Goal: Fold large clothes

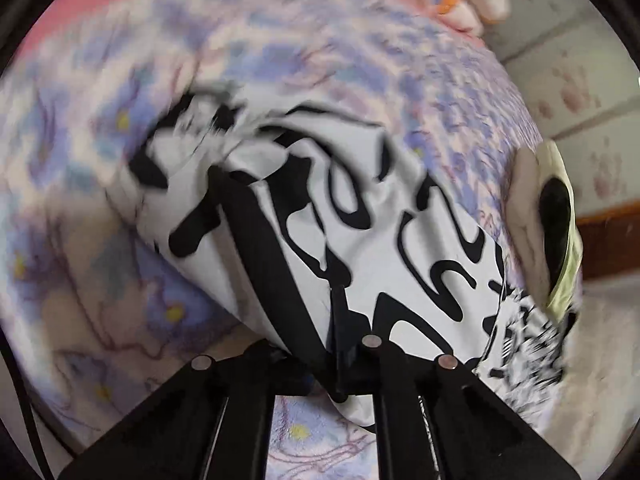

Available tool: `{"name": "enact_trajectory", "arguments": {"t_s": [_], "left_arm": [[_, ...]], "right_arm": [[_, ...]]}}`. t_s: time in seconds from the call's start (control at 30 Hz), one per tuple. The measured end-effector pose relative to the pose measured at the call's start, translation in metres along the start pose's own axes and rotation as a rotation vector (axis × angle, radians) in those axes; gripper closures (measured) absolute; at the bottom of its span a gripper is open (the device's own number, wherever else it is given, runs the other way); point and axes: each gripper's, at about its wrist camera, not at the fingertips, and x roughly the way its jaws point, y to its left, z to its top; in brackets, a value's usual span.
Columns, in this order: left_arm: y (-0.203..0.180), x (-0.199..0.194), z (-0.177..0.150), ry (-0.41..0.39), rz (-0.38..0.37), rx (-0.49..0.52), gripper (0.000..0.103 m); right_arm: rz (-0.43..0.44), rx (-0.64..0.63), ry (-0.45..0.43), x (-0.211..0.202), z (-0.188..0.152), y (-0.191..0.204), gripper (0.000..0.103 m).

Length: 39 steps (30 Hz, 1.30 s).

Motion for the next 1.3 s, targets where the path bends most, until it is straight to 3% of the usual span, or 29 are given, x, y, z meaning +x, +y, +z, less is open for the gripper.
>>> {"name": "enact_trajectory", "arguments": {"t_s": [0.07, 0.13, 0.27, 0.43, 0.57, 0.67, 0.73, 0.8, 0.93, 0.97, 1.0, 1.1, 1.2, 1.3], "left_arm": [[-0.023, -0.018, -0.006, -0.077, 0.038, 0.102, 0.100], [-0.048, -0.036, -0.012, -0.124, 0.026, 0.168, 0.100], [-0.116, -0.076, -0.042, -0.209, -0.031, 0.345, 0.100], [-0.217, -0.117, -0.118, -0.254, -0.155, 0.645, 0.100], [-0.282, -0.113, -0.200, -0.220, -0.244, 0.860, 0.100], [-0.308, -0.084, -0.258, -0.121, -0.283, 0.971, 0.100], [-0.316, -0.060, -0.290, -0.051, -0.290, 1.036, 0.100], [-0.318, -0.029, -0.321, 0.012, -0.246, 1.109, 0.095], [-0.311, 0.008, -0.355, 0.120, -0.179, 1.172, 0.076], [-0.309, 0.011, -0.357, 0.131, -0.173, 1.176, 0.068], [-0.309, 0.011, -0.359, 0.134, -0.172, 1.176, 0.056], [-0.305, -0.005, -0.351, 0.127, -0.232, 1.148, 0.039], [-0.302, -0.022, -0.339, 0.144, -0.302, 1.109, 0.030], [-0.291, -0.041, -0.325, 0.125, -0.340, 1.071, 0.028]], "right_arm": [[0.000, 0.005, -0.001, -0.005, -0.006, -0.008, 0.075], [-0.005, 0.021, -0.012, -0.013, -0.011, -0.018, 0.075], [-0.011, 0.085, -0.042, -0.031, -0.020, -0.047, 0.075], [-0.014, 0.204, -0.091, -0.055, -0.034, -0.093, 0.075], [-0.030, 0.303, -0.128, -0.073, -0.050, -0.134, 0.075], [-0.059, 0.361, -0.141, -0.080, -0.062, -0.161, 0.075], [-0.079, 0.399, -0.141, -0.083, -0.070, -0.178, 0.075], [-0.082, 0.435, -0.139, -0.083, -0.077, -0.193, 0.074], [-0.082, 0.476, -0.134, -0.082, -0.084, -0.212, 0.074], [-0.073, 0.487, -0.135, -0.082, -0.083, -0.215, 0.074], [-0.067, 0.490, -0.136, -0.082, -0.083, -0.215, 0.074], [-0.052, 0.468, -0.146, -0.083, -0.079, -0.212, 0.074], [-0.046, 0.438, -0.157, -0.084, -0.075, -0.203, 0.074], [-0.039, 0.409, -0.164, -0.083, -0.072, -0.193, 0.074]]}}
